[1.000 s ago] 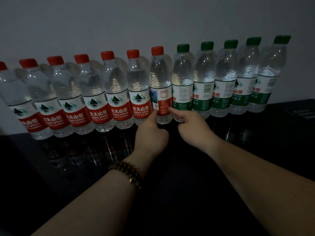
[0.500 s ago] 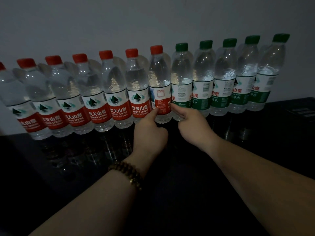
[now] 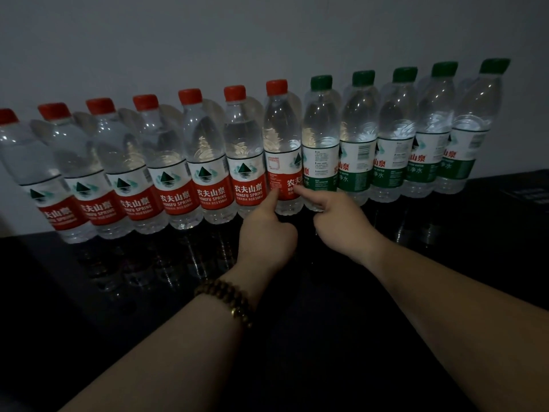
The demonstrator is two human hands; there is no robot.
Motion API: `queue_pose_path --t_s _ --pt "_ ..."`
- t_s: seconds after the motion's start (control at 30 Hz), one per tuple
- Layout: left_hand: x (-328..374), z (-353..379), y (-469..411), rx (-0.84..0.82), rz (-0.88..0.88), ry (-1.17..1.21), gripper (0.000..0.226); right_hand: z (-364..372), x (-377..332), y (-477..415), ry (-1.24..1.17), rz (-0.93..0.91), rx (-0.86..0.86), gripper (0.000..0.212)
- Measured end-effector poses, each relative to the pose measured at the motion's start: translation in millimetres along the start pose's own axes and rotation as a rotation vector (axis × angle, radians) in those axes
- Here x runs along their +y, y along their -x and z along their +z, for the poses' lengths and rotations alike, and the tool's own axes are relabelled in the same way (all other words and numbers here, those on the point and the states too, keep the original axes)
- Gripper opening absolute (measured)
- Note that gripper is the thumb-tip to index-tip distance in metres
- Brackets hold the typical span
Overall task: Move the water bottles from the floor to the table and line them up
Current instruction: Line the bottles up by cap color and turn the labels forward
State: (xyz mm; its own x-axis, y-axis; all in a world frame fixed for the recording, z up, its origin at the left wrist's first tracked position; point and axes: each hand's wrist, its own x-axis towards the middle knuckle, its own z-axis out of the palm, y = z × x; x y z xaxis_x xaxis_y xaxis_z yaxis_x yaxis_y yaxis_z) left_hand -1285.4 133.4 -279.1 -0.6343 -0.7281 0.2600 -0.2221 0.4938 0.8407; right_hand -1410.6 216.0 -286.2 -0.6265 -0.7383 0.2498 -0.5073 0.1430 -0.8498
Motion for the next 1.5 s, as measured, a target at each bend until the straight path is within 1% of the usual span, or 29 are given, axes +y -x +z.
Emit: queue_pose_path --t_s 0.07,0.2,0.37,0.47,0.53,0.63,0.7,0.8,0.87,1.03,1.17,1.27,1.33,1.43,1.5 --pt "-0.6 0.6 -0.4 0.007 -0.009 -0.007 0.084 -0.6 0.9 -0.3 -0.020 0.004 0.017 0.082" --pt "-0.7 1.9 -0.6 0.080 0.018 -0.031 0.080 -0.2 0.8 -1.3 0.009 -0.010 0.052 0.083" --pt "-1.7 2.0 -0.8 0.014 0.002 -0.025 0.083 -0.7 0.8 -0.5 -0.018 -0.009 0.020 0.079" --pt "-1.4 1.7 -1.3 0.053 -0.013 -0.027 0.082 0.3 1.9 -0.6 0.042 -0.031 0.061 0.078" --pt "-0.4 2.0 -0.3 0.067 -0.010 -0.048 0.081 1.5 1.5 -0.8 0.086 -0.029 0.058 0.079" --pt "-0.1 2.3 -0.4 0.025 -0.014 -0.067 0.083 1.1 2.1 -1.2 0.081 -0.026 0.024 0.079" --pt "1.4 0.6 -0.6 0.016 -0.032 -0.047 0.082 -0.1 1.5 -0.2 0.048 -0.030 0.037 0.078" --pt "1.8 0.4 1.2 0.070 -0.044 0.013 0.077 -0.7 2.9 -0.8 0.030 -0.041 0.101 0.078" --pt "1.5 0.3 1.2 0.106 -0.026 0.007 0.074 -0.2 3.4 -2.2 0.038 -0.033 0.098 0.078" --pt "4.5 -0.3 2.1 0.015 -0.053 -0.030 0.081 0.5 4.1 -1.7 0.059 -0.032 0.039 0.077" --pt "5.1 0.2 2.9 0.011 -0.051 -0.065 0.084 -0.2 4.8 -2.4 0.062 -0.035 0.032 0.077" --pt "4.0 0.4 2.0 0.027 -0.046 -0.042 0.081 0.7 4.9 -3.5 0.059 -0.039 0.027 0.076" --pt "3.0 1.7 2.5 0.065 -0.026 -0.027 0.077 1.6 4.6 -3.2 0.057 -0.051 0.107 0.071" --pt "4.6 3.5 5.8 0.127 0.057 -0.022 0.069 -4.0 5.0 -3.0 -0.012 -0.034 0.362 0.054" --pt "5.8 4.4 8.4 0.118 0.114 0.009 0.067 -15.0 6.6 -3.4 -0.087 -0.003 0.499 0.050"
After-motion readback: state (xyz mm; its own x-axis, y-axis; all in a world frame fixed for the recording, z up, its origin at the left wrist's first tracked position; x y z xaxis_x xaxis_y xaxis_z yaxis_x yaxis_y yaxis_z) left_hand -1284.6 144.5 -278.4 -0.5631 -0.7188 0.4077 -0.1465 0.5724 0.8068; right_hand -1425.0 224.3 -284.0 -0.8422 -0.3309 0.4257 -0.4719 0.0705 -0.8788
